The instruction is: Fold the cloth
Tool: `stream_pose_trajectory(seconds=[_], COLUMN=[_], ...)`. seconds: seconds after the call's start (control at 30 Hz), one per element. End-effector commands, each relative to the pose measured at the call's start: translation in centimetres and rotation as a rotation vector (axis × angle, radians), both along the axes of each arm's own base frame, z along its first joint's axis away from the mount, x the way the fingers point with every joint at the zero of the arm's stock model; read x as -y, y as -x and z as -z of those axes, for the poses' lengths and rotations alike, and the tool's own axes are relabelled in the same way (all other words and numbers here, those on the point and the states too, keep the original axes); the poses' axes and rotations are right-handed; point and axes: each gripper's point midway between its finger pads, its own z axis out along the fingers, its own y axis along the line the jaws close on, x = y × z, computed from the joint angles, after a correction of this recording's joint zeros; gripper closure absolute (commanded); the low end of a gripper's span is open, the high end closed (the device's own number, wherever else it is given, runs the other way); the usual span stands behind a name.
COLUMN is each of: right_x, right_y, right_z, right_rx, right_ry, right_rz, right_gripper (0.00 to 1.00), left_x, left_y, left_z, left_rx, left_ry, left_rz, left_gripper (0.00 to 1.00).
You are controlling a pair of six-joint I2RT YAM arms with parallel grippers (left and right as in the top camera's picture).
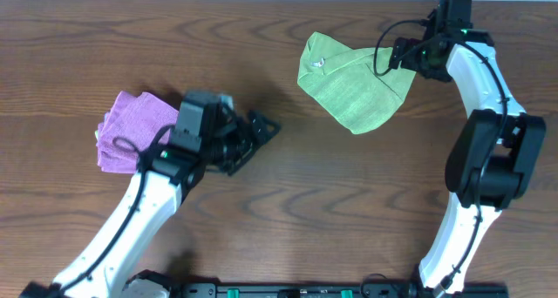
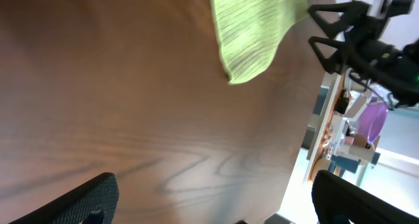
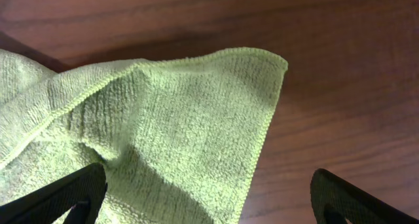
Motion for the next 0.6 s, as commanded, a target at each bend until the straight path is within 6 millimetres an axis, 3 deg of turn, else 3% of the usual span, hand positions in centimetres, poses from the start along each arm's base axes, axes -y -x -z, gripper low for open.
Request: stream_pose_trajectory(seconds=[0.0, 0.33, 0.57], right_x=[0.7, 2.1, 2.6], right_y=[-0.8, -2.9, -4.5], right_z=[-0.3, 4.0, 3.9], right_rx=[0.030, 0.056, 0.123], right_ry=[0.014, 0.015, 0.034], right_rz=[0.013, 0.040, 0.048], right_gripper=[0.01, 0.08, 0.14], left_x=[0.9, 2.5, 4.0], left_y=[-1.6, -1.2, -0.1], left_z=[-1.3, -1.8, -1.8], left_rx=[0.072, 0.075, 0.097], left_ry=[-0.028, -0.010, -0.013], left_rz=[0.053, 0.126, 0.198], left_gripper=[0.04, 0.04, 0.04])
